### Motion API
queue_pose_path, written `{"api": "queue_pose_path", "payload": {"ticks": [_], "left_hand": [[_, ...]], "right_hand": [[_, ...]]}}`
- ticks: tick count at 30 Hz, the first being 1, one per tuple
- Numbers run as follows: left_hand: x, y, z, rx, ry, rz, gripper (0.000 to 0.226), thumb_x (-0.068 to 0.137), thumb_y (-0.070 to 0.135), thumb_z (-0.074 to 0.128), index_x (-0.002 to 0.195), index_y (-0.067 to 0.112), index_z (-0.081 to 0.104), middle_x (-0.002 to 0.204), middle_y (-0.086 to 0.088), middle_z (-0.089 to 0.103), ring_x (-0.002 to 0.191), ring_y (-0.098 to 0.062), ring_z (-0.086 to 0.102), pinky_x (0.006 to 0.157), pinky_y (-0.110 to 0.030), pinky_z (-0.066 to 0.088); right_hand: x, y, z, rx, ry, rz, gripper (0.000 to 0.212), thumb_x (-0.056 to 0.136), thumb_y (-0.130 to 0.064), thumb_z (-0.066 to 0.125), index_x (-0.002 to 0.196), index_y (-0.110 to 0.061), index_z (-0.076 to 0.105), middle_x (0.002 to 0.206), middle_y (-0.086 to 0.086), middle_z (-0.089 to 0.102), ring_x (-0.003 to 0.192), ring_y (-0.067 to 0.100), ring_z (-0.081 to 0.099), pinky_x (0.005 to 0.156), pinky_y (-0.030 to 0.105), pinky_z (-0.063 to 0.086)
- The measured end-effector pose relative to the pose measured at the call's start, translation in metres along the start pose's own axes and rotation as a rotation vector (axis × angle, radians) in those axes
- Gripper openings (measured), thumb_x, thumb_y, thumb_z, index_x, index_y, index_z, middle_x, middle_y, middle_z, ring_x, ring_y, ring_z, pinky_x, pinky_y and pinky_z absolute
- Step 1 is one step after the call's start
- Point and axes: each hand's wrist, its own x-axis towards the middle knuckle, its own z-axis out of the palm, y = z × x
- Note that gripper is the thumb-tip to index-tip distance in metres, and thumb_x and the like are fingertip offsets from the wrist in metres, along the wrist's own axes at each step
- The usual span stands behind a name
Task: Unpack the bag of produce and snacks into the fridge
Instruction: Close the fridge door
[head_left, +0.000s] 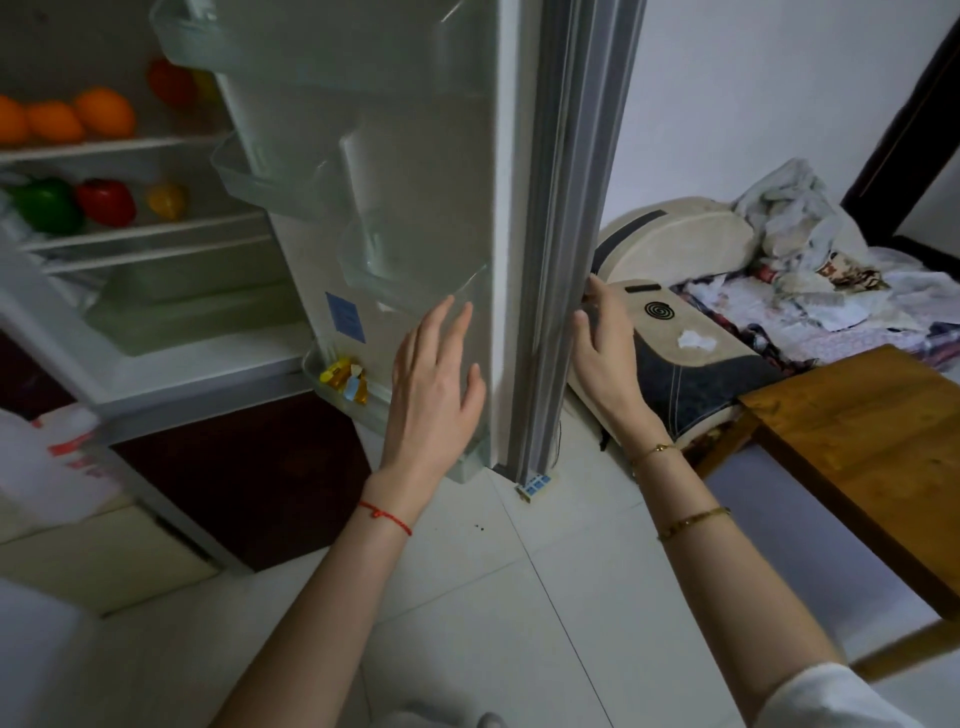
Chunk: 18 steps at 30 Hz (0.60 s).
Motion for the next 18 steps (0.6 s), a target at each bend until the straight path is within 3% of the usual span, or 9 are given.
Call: {"api": "queue_pose_path", "payload": {"ticks": [2, 6, 8, 13, 18], "left_hand": [[-0.011, 0.003, -0.005, -0.017, 0.001, 0.015, 0.058, 0.095, 0.015, 0.053, 0.15, 0.011, 0.037, 0.155, -0.008, 0.036, 0.139, -0.024, 0.037, 0.116, -0.037, 0.032], [-0.033, 0.001, -0.017, -0.069, 0.007, 0.008, 0.06, 0.095, 0.012, 0.051, 0.152, 0.011, 0.032, 0.154, -0.006, 0.036, 0.141, -0.02, 0.035, 0.117, -0.033, 0.031], [-0.044, -0.003, -0.023, -0.095, 0.013, 0.0, 0.062, 0.095, 0.012, 0.051, 0.153, 0.009, 0.029, 0.155, -0.007, 0.034, 0.142, -0.019, 0.034, 0.118, -0.036, 0.031], [-0.078, -0.015, -0.046, -0.123, 0.015, -0.009, 0.066, 0.095, 0.011, 0.051, 0.155, 0.011, 0.024, 0.158, -0.006, 0.026, 0.145, -0.019, 0.031, 0.117, -0.039, 0.034], [-0.107, -0.031, -0.08, -0.095, 0.03, -0.028, 0.06, 0.094, 0.009, 0.053, 0.15, 0.01, 0.034, 0.15, -0.009, 0.034, 0.14, -0.021, 0.036, 0.114, -0.039, 0.037]], "right_hand": [[-0.013, -0.007, 0.002, 0.005, 0.007, -0.054, 0.047, 0.101, -0.028, 0.038, 0.146, -0.018, 0.035, 0.13, 0.003, 0.053, 0.12, 0.024, 0.049, 0.104, 0.047, 0.041], [-0.04, -0.025, 0.006, -0.01, 0.03, -0.131, 0.044, 0.103, -0.024, 0.039, 0.147, -0.021, 0.036, 0.11, 0.004, 0.057, 0.106, 0.02, 0.049, 0.095, 0.01, 0.029], [-0.055, -0.035, 0.009, -0.007, 0.027, -0.166, 0.043, 0.104, -0.024, 0.039, 0.147, -0.022, 0.036, 0.112, 0.002, 0.057, 0.104, 0.015, 0.048, 0.09, 0.004, 0.026], [-0.091, -0.066, 0.023, -0.021, 0.036, -0.24, 0.041, 0.104, -0.02, 0.04, 0.145, -0.016, 0.04, 0.115, 0.002, 0.058, 0.104, 0.011, 0.048, 0.095, 0.011, 0.032], [-0.127, -0.103, 0.045, 0.017, 0.0, -0.291, 0.041, 0.104, -0.016, 0.042, 0.146, -0.015, 0.04, 0.132, 0.002, 0.053, 0.121, 0.011, 0.047, 0.101, 0.041, 0.044]]}}
